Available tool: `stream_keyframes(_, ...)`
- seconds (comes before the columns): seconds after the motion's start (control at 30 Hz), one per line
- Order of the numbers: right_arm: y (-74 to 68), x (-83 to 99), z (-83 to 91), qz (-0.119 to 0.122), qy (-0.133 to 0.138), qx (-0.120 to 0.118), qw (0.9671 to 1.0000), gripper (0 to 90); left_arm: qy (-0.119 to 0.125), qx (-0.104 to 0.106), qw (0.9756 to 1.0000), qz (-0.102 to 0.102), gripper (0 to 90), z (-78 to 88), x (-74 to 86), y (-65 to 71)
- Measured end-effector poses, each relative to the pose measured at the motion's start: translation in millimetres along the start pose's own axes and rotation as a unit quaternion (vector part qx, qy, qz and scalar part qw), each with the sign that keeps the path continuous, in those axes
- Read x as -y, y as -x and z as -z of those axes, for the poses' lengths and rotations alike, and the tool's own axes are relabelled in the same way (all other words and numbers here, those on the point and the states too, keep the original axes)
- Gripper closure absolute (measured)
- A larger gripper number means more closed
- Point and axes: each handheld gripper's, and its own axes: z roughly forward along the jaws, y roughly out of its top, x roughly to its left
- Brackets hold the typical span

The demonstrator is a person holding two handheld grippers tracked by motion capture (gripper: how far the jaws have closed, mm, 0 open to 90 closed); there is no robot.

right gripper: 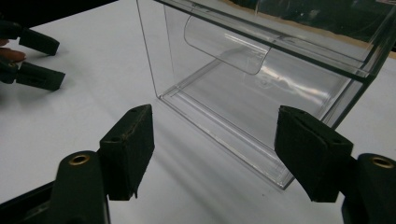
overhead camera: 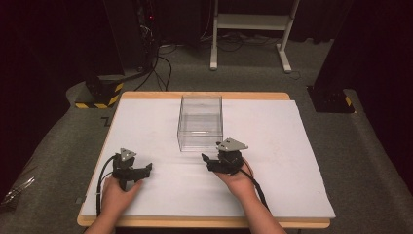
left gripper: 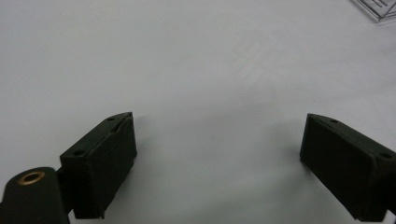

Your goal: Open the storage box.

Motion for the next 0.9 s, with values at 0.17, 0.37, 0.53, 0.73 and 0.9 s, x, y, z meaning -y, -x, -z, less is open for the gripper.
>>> stream_keyframes(0.17, 2.8, -4.4, -6.4, -0.006, 0.006, -0.006, 0.9999, 36.0, 0.000, 0.000, 1.0000, 0.000, 11.0, 0.0, 0.0, 0.0)
stream_keyframes(0.37, 5.0, -6.7, -12.5, -0.015, 0.009, -0.002, 0.9998, 38.1, 0.000, 0.000, 1.0000, 0.000, 11.0, 0.0, 0.0, 0.0)
stream_keyframes(0.53, 5.8, -10.4, -16.5, -0.020, 0.012, -0.001, 0.9997, 41.4, 0.000, 0.000, 1.0000, 0.000, 11.0, 0.0, 0.0, 0.0)
stream_keyframes(0.73, 10.4, -12.9, -21.2, -0.037, 0.020, 0.000, 0.9991, 44.5, 0.000, 0.000, 1.0000, 0.000, 11.0, 0.0, 0.0, 0.0)
stream_keyframes(0.9, 12.7, -12.2, -25.3, -0.040, 0.027, 0.001, 0.9988, 45.9, 0.000, 0.000, 1.0000, 0.000, 11.0, 0.0, 0.0, -0.1)
